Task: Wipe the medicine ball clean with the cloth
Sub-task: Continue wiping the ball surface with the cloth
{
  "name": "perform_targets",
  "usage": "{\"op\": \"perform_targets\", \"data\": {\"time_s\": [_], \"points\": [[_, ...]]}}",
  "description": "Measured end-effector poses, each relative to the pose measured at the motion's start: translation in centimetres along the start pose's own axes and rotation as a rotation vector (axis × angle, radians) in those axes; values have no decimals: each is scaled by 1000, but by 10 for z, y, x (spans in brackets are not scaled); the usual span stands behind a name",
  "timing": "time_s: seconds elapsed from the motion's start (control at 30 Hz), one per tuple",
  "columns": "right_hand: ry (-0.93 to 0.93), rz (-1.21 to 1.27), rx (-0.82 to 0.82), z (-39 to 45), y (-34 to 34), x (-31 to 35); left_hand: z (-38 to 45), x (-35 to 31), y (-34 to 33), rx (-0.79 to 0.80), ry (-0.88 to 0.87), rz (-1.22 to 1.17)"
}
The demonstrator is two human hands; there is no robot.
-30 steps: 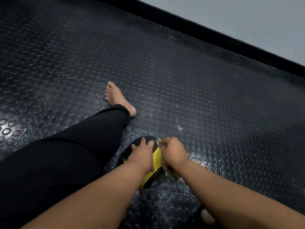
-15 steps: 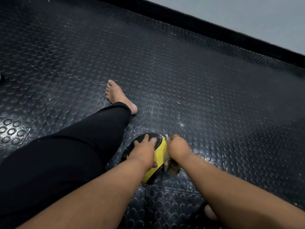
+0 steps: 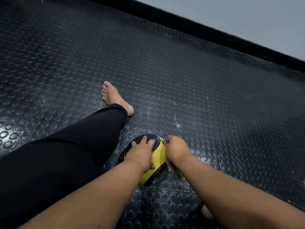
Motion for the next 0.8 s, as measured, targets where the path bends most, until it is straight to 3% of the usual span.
{"op": "perform_targets", "data": {"time_s": [0.13,0.27,0.37,0.43,0.5,0.6,0.8], "points": [[155,20,-47,-15,-8,8,1,2,3,-7,-7,-35],[-49,126,41,-4,-7,-23,-5,-5,-1,-25,-37,36],[-284,451,248,0,-4,-48,-6,-7,-2,-95,-37,-28],[-414,890,300,-8,-4,-53,1,1,4,-176,70,-239],[-492,1166,352,-14,-9,-55,12,12,8,-136,216,-376],[-541,1326,397,-23,-16,-50,16,18,0,59,289,-437],[-446,1410,379,-26,-17,-42,16,25,1,-16,238,-427]]}}
Point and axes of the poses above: each hand's wrist, its own z-axis towards the middle knuckle, its own y-axis out of the back of the hand, x = y × z, the point moved 1 cm from there along z, towards the middle knuckle, and after that the axes turned 1 degree about x, right-handed, at the moved point
